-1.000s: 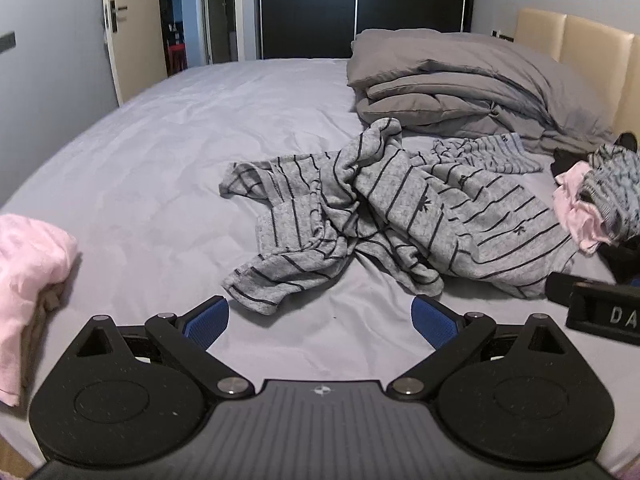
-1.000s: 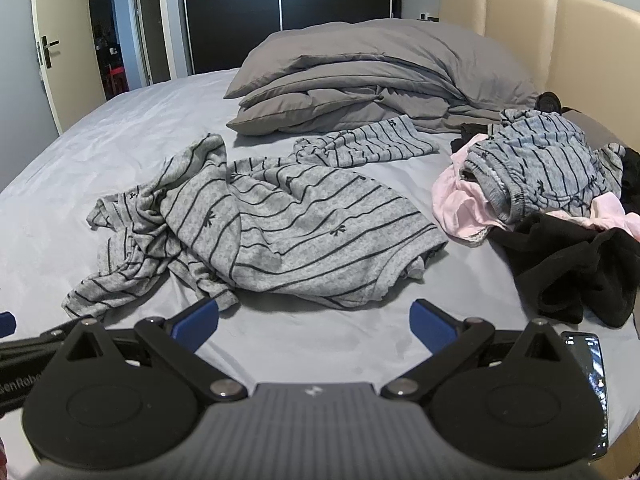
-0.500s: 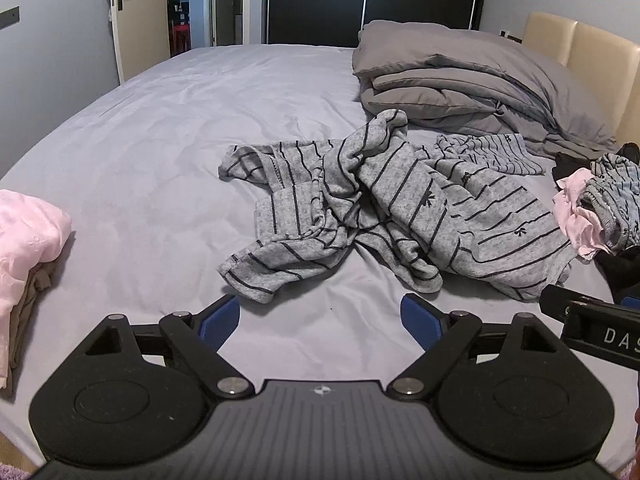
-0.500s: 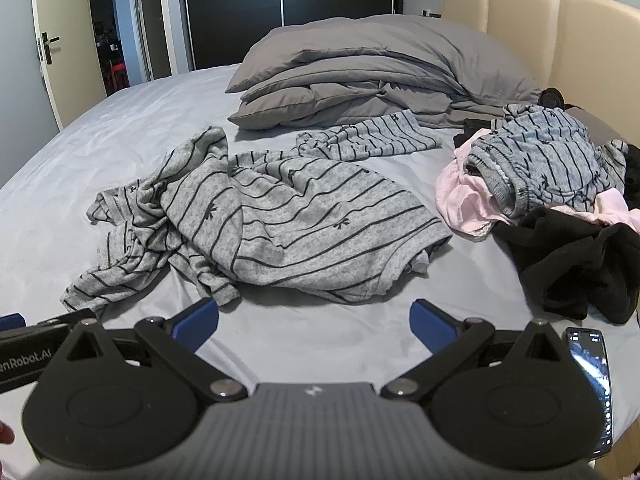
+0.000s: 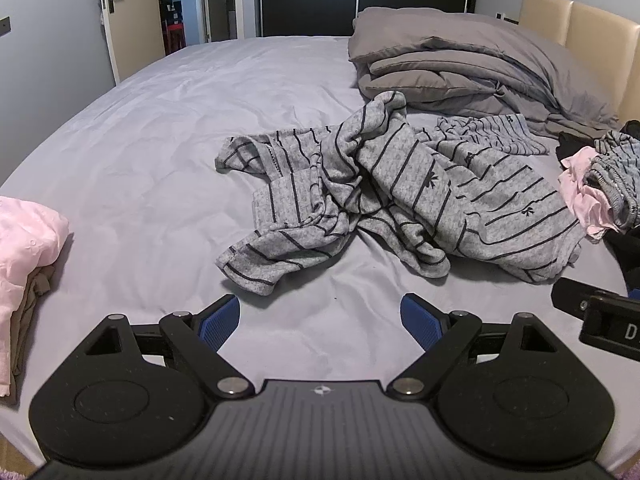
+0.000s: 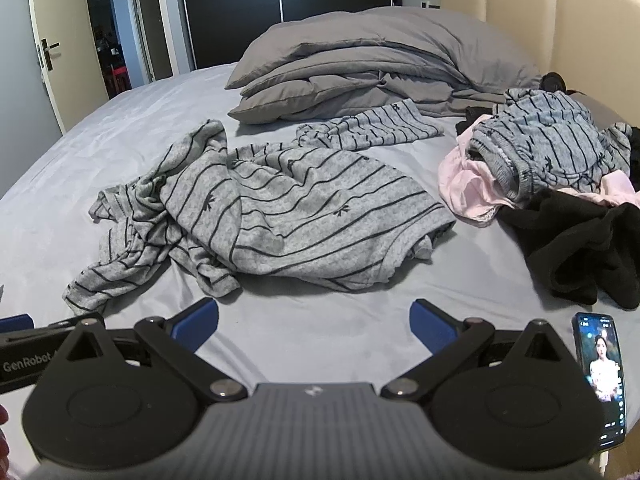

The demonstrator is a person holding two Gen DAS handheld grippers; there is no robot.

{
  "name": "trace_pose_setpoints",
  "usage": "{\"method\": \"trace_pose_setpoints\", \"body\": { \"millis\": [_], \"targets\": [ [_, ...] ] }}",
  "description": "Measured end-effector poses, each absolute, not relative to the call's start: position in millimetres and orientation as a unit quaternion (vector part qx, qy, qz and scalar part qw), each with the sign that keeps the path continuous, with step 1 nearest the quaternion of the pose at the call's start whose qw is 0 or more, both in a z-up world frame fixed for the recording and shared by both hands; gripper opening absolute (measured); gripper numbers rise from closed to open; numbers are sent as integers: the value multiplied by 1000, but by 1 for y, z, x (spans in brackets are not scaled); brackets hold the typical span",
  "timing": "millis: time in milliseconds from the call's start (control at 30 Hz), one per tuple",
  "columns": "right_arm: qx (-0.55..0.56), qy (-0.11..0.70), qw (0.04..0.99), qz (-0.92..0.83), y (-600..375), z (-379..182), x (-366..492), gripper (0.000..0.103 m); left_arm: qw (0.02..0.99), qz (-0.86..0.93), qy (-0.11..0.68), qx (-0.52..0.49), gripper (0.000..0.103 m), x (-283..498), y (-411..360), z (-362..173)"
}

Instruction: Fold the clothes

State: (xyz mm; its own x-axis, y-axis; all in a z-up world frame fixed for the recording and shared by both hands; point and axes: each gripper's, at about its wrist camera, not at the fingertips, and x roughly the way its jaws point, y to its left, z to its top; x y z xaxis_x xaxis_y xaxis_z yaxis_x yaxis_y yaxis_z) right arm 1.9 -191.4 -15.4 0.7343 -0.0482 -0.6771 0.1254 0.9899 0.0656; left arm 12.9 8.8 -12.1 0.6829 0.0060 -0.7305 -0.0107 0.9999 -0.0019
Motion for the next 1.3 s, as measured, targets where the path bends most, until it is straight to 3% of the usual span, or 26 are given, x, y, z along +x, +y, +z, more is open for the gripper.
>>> {"method": "trace_pose_setpoints", "body": {
  "millis": [1300],
  "targets": [
    [45,358,931,-47,-189,-18,2,103,918,9,397,-18,89,15,23,-14]
  ]
}}
